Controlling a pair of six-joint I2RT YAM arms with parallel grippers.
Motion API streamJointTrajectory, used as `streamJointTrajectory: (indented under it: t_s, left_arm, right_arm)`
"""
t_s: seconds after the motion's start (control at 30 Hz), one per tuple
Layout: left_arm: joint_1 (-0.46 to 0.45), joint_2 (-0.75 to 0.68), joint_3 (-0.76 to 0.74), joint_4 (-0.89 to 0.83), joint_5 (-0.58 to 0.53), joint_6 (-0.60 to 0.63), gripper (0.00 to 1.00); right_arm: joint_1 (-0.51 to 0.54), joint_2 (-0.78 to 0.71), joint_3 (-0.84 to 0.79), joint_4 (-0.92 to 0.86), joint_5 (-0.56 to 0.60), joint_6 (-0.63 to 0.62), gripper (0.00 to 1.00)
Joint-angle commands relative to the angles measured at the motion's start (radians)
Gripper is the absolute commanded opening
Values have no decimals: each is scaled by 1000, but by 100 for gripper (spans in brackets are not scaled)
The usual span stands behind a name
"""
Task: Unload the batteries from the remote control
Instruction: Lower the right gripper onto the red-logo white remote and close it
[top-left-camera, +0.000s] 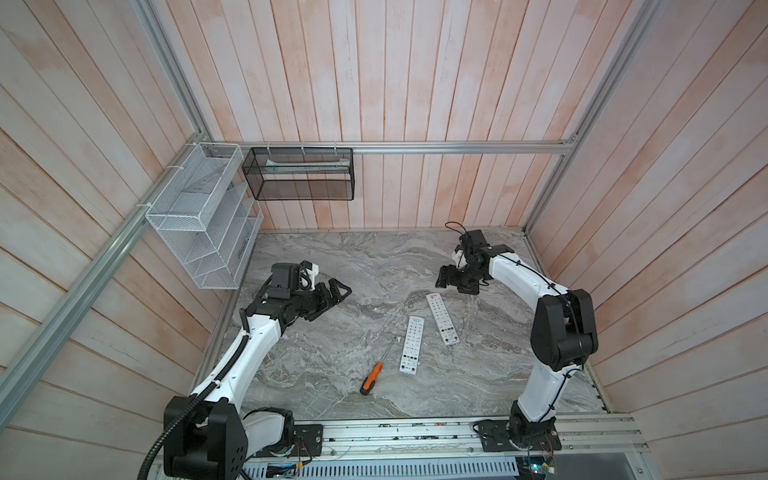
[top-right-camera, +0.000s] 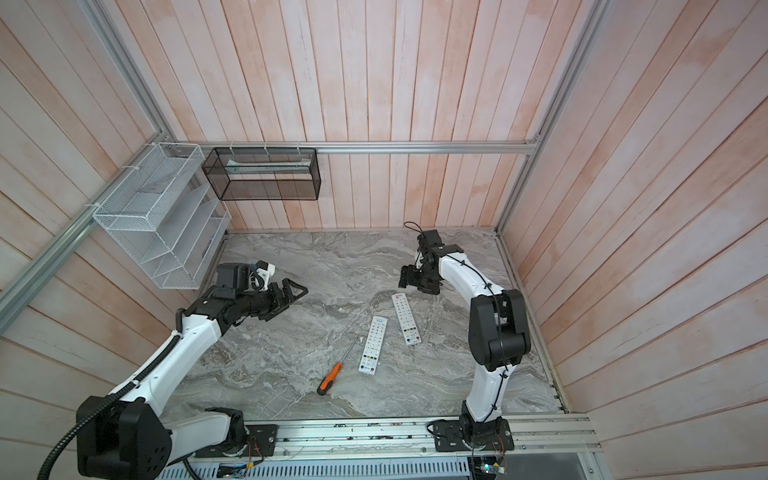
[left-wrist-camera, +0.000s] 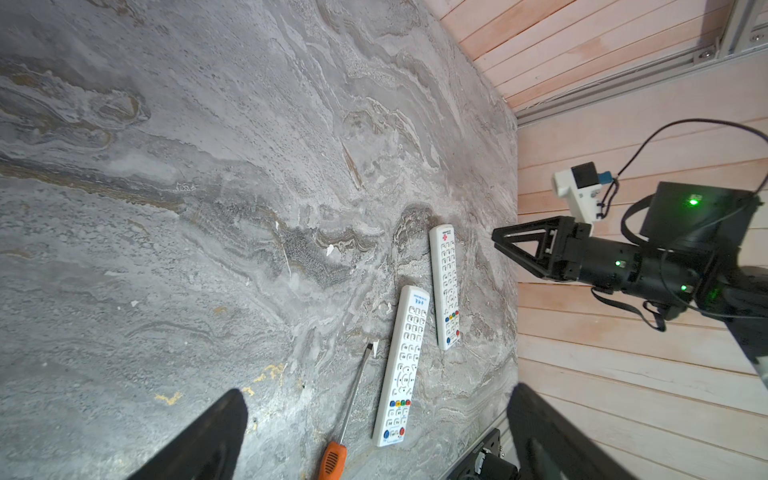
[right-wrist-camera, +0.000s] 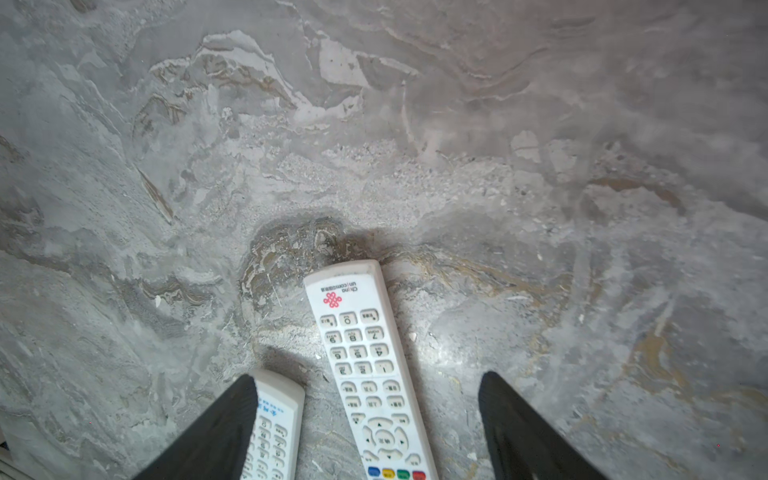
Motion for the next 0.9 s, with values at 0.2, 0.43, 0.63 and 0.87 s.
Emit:
streamJointTrajectory:
  t_s: [0.2,0.43,0.63,0.87]
  left_arm:
    - [-4,9,-11,4,65,15,100]
    - [-37,41,-20,19,101,21,100]
    - [-47,55,-4,48,82,-6,100]
    - [-47,58,-2,78,62,-20,100]
  right_arm:
    - [88,132,65,-87,38,-17,83]
    - [114,157,48,-105,95,21,81]
    - [119,196,77,-99,112,-23,78]
    - [127,241,104,-96,116,-41,74]
